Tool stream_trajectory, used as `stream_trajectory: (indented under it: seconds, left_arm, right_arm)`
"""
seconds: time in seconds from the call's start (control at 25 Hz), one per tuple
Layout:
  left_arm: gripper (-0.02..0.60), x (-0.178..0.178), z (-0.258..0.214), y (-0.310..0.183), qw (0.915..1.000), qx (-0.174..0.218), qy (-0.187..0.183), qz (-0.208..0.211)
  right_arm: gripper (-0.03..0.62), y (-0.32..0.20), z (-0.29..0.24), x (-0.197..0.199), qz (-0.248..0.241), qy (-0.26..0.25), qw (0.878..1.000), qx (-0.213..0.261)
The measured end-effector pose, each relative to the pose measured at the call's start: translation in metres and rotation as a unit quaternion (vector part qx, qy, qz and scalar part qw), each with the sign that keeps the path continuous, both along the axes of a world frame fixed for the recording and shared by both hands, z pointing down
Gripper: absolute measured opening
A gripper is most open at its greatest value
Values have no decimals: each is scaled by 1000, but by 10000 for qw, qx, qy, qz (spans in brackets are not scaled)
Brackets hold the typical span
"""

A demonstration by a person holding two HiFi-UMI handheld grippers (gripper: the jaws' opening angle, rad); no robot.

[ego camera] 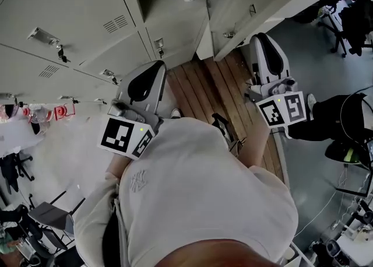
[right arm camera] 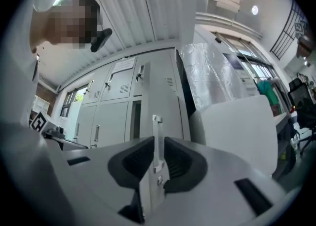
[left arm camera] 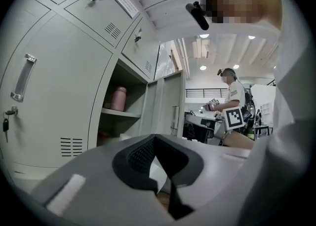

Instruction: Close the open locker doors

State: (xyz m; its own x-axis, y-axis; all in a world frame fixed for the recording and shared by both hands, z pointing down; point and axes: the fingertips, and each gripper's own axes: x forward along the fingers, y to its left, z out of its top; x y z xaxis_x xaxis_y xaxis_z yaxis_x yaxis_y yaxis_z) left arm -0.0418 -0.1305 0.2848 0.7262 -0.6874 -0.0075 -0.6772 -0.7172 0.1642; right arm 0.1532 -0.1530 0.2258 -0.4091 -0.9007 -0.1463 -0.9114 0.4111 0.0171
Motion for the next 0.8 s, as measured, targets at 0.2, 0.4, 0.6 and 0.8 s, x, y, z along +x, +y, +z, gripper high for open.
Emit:
stream_trajectory:
  seconds: [0.2,0.4,0.6,0.8]
  left_arm:
    - [-2,-14,3,-4,9996,-42,-27,-265]
    - [-3,-27,3,-6,9988,-45,-38,-491]
    - [-2,-37,3,-5,9979,-33,-51,-637]
    - [-2,-46,7,-4,9968,-26,-62,-792]
  right_arm:
    - [28,-8,-4,-3,-247,-436,9987,67]
    - [28,-15,-5,-25,-728,-652,9952,48]
    - [34,-22,-6,-51,-1249,-754,9893,30]
    - [43,-31,-1,-78,-1645,-687,9840,-46]
